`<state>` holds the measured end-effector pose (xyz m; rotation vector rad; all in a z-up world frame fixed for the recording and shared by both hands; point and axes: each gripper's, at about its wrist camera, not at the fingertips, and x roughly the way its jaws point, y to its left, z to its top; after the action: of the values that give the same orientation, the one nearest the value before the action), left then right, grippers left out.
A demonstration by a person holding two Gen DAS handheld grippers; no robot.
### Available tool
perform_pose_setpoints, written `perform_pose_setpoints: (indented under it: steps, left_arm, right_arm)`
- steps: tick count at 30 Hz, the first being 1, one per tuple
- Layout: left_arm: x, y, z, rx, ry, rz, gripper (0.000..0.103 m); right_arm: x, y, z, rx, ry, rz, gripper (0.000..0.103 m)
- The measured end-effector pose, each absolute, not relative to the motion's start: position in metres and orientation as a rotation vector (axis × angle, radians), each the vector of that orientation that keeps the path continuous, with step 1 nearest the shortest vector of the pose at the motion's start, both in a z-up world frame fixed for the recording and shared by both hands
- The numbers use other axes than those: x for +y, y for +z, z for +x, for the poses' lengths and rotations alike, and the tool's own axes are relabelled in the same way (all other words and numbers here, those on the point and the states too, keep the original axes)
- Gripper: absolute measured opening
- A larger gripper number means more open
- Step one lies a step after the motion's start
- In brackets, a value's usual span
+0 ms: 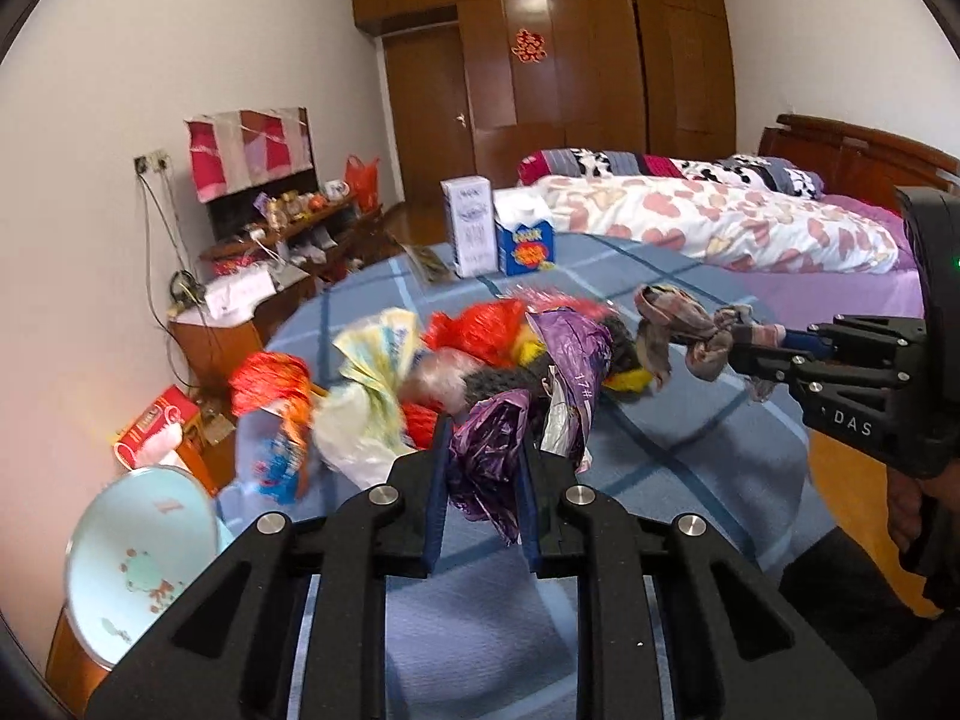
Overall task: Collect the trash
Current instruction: 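Carry the purple bag and the patterned cloth over the teal bin with both grippers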
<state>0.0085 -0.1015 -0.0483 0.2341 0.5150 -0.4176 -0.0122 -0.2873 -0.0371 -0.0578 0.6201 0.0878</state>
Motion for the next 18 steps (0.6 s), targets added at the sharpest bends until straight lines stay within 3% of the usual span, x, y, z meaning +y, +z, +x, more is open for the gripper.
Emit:
perform_pose_setpoints:
  steps: [18]
  left_arm:
    - [-0.018,-0.032,0.032,0.508,-0.21,0.209,0.019]
  right_arm:
    - [-0.225,-0.024,0.03,0.574,0.196,-0.066,0.017]
